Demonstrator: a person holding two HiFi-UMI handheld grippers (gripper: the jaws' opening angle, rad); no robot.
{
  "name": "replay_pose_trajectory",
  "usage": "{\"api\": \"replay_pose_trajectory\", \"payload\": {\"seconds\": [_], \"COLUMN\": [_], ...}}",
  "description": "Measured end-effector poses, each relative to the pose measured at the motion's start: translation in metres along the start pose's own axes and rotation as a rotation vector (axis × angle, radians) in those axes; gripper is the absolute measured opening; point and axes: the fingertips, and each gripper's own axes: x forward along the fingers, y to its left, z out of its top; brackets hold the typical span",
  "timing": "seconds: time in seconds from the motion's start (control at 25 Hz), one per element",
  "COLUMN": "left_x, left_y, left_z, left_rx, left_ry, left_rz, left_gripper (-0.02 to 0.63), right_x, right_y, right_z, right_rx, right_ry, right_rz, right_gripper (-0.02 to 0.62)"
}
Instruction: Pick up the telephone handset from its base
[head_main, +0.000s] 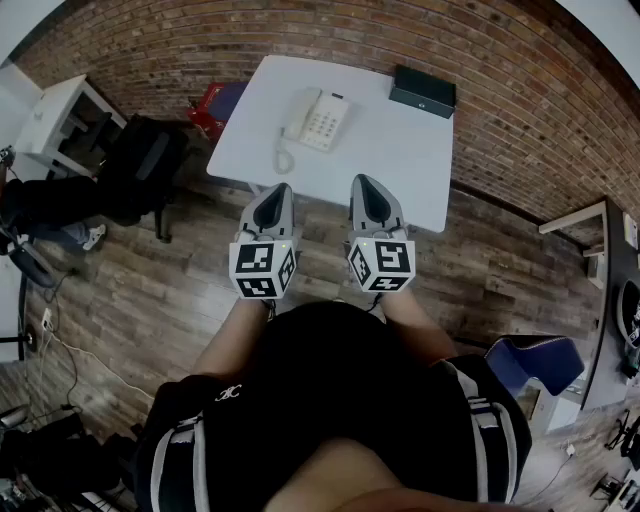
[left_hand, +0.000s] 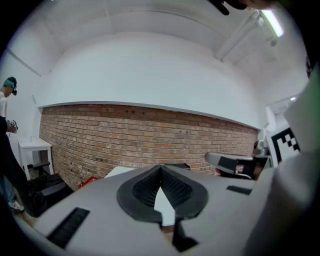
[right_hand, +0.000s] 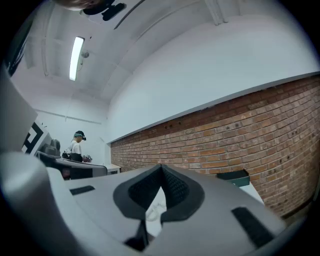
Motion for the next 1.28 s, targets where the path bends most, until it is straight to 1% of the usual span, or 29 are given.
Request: {"api": "replay_pose_trajectory", "payload": {"seconds": [0.2, 0.36, 0.56, 1.0, 1.28], "left_x": [0.001, 0.001, 0.006, 0.015, 0.032], "left_y": [-0.002, -0.007, -0.017, -0.044, -0.033], "left_z": [0.001, -0.001, -0.002, -0.015, -0.013], "left_rx": [0.001, 0.001, 0.005, -0.006, -0.002], "left_ry": [0.001, 0.008, 0.011, 0.024, 0.017], "left_rz": [0.003, 0.007, 0.017, 0.077, 0.090], "left_gripper": [0.000, 0.000, 0.000, 0.000, 0.000], "right_x": [0.000, -0.003, -0.006, -0.013, 0.003], "right_y": [-0.002, -0.004, -0.012, -0.033, -0.035], "right_z": [-0.001, 0.002, 0.002, -0.009, -0.011], "right_rx": [0.020, 0.058, 0.059, 0.067, 0.070], "right_ry": [0.003, -0.016, -0.017, 0.010, 0.005], "right_rz": [0.001, 0.018, 0.038, 0.108, 0.121], "right_gripper": [-0.003, -0.002, -0.002, -0.002, -0.002]}}
